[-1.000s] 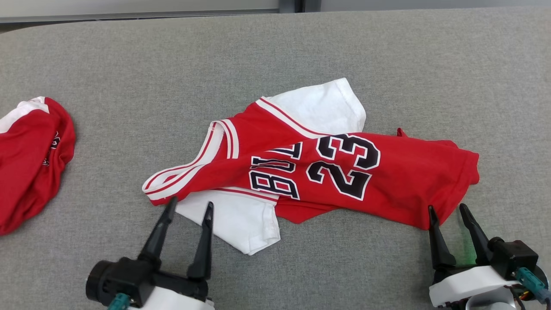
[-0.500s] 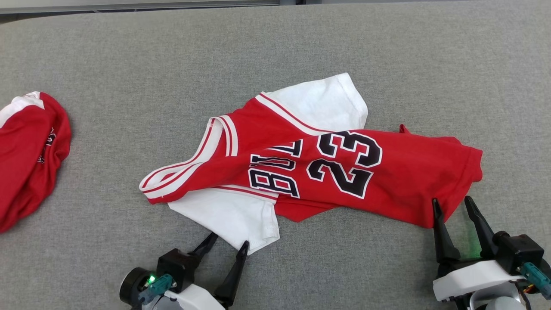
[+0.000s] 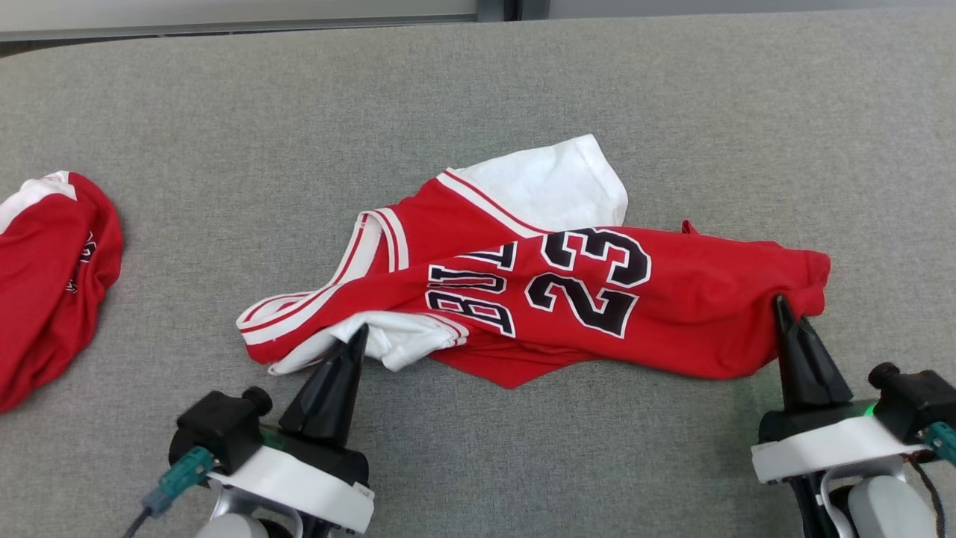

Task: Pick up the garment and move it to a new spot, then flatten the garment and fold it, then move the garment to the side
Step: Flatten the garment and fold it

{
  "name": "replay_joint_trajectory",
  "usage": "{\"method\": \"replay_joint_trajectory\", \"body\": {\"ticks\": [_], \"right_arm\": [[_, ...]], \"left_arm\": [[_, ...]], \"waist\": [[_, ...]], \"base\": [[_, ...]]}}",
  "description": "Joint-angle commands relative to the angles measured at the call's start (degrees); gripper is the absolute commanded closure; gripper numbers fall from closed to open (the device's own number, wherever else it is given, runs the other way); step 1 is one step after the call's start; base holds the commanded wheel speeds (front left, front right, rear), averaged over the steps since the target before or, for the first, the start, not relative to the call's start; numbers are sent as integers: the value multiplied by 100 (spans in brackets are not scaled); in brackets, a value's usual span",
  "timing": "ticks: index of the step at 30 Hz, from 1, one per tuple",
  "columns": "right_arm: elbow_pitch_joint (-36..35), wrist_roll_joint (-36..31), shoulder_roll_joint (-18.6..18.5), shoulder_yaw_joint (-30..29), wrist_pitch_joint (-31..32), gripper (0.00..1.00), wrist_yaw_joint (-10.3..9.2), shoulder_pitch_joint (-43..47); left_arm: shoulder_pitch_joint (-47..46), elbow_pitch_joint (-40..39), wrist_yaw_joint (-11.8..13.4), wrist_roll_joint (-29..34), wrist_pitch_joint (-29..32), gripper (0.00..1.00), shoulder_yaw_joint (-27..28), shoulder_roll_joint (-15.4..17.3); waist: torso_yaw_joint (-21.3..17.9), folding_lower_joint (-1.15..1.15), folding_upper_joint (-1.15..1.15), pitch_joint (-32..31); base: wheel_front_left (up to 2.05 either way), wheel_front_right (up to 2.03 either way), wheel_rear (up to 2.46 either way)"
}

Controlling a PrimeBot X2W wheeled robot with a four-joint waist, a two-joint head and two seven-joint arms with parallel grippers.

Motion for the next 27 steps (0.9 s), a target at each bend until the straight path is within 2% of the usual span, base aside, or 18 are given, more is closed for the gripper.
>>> {"method": "replay_joint_trajectory", "body": {"ticks": [1, 3, 7, 15, 19, 23, 27], "right_arm": [[-216, 190, -56, -63, -4, 100, -12, -103], [-447, 428, -117, -142, -4, 100, -12, -192], [-932, 719, -358, -374, -4, 100, -12, -431], [-2213, 1079, -922, -986, -4, 100, -13, -498], [-2537, 1165, -1011, -1096, -4, 100, -12, -492], [-2202, 1145, -1117, -959, 94, 100, -12, -778], [-1088, 1389, -940, -539, 607, 100, -8, -1266]], "left_arm": [[-115, -319, -47, -137, -64, 100, 135, 65], [-186, -679, -86, -354, -45, 100, 318, 75], [-354, -1504, -146, -748, 264, 100, 631, 292], [-601, -3680, 274, -1479, 1276, 100, 1394, 795], [-691, -4195, 430, -1720, 1664, 100, 1475, 890], [-774, -4235, 598, -1943, 2105, 100, 1372, 956], [-797, -3614, 638, -2052, 2278, 100, 1060, 808]], "waist": [[-12, 0, 0, -89], [-25, 0, 0, -164], [-83, 0, 0, -323], [-193, 0, 0, -523], [-251, 0, 0, -535], [-340, 0, 0, -494], [-386, 0, 0, -406]], "base": [[0, 0, 0], [0, 0, 0], [0, 0, 0], [0, 0, 0], [0, 0, 0], [0, 0, 0], [0, 0, 0]]}}
